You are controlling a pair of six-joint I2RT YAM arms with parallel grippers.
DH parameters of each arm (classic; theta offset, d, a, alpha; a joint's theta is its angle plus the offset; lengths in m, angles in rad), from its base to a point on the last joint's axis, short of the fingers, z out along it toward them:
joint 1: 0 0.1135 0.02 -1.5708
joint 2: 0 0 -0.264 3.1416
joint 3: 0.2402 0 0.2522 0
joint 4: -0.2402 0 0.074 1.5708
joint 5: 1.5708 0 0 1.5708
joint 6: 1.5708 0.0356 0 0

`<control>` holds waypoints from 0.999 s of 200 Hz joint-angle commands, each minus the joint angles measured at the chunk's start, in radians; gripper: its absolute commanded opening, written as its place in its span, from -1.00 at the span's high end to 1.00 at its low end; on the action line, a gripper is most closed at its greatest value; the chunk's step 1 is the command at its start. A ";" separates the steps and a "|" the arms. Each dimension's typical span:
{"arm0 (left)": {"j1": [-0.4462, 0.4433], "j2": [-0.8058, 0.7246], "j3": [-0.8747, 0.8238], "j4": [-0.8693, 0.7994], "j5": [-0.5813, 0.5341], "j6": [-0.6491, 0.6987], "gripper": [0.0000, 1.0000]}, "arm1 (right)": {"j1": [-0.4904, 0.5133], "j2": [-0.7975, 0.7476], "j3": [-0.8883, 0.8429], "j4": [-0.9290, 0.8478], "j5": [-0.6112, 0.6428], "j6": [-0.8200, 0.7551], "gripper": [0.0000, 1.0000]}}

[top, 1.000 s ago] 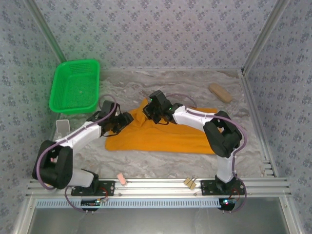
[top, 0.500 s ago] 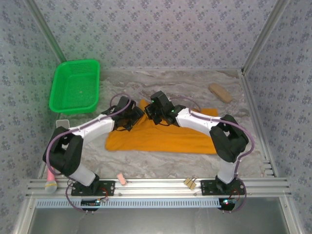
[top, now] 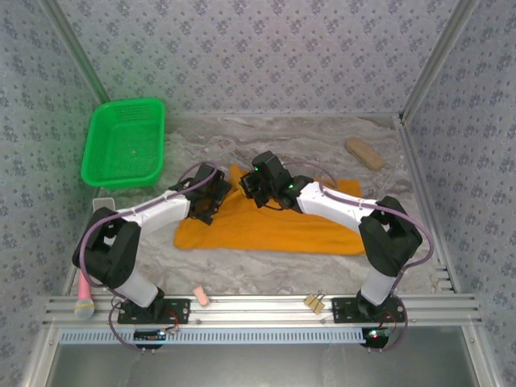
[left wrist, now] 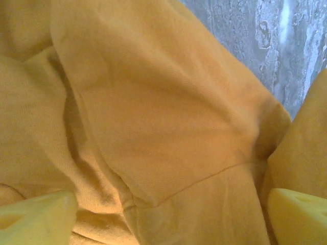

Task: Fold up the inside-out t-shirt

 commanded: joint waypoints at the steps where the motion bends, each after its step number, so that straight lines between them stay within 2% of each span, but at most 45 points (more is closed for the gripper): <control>1: 0.018 0.037 0.051 -0.051 0.009 -0.175 -0.33 | 0.005 -0.028 -0.006 -0.023 0.005 0.001 1.00; 8: 0.027 0.048 0.056 -0.038 0.027 -0.188 0.05 | 0.007 -0.031 -0.043 -0.018 0.009 0.007 1.00; 16: 0.038 0.058 0.059 -0.027 0.044 -0.190 0.36 | 0.007 -0.034 -0.056 -0.011 0.009 0.017 1.00; 49: 0.096 0.055 0.115 -0.103 0.041 -0.080 1.00 | 0.018 -0.049 -0.066 -0.018 -0.001 0.002 1.00; 59: 0.124 0.055 0.130 -0.120 0.053 -0.007 1.00 | 0.039 -0.059 -0.068 -0.044 0.014 0.004 0.91; 74: 0.169 0.057 0.182 -0.188 0.044 0.136 1.00 | 0.093 -0.067 -0.067 -0.092 0.019 0.043 0.95; 100: 0.240 0.061 0.234 -0.244 -0.058 0.430 1.00 | 0.177 -0.022 -0.023 -0.082 -0.045 0.019 0.94; 107: 0.260 0.061 0.235 -0.248 -0.090 0.489 1.00 | 0.197 -0.004 0.007 -0.083 -0.074 0.007 0.87; 121: 0.290 0.070 0.230 -0.242 -0.122 0.606 1.00 | 0.237 0.032 0.098 -0.111 -0.123 -0.078 0.55; 134: 0.313 0.095 0.241 -0.259 -0.075 0.676 0.72 | 0.266 0.063 0.203 -0.217 -0.156 -0.197 0.27; 148: 0.330 0.100 0.237 -0.285 -0.065 0.701 0.64 | 0.293 0.056 0.252 -0.236 -0.143 -0.325 0.23; 154: 0.335 0.089 0.222 -0.279 -0.071 0.703 0.44 | 0.296 0.038 0.261 -0.265 -0.121 -0.380 0.21; 160: 0.342 0.071 0.207 -0.280 -0.073 0.700 0.06 | 0.293 0.011 0.265 -0.301 -0.080 -0.424 0.20; 165: 0.348 0.055 0.196 -0.285 -0.070 0.696 -0.09 | 0.289 -0.019 0.257 -0.319 -0.034 -0.467 0.17; 191: 0.356 -0.038 0.167 -0.326 0.003 0.698 -0.27 | 0.276 -0.191 0.137 -0.300 0.298 -0.816 0.12; 200: 0.356 -0.079 0.158 -0.365 0.027 0.692 -0.29 | 0.263 -0.225 0.064 -0.213 0.346 -0.994 0.13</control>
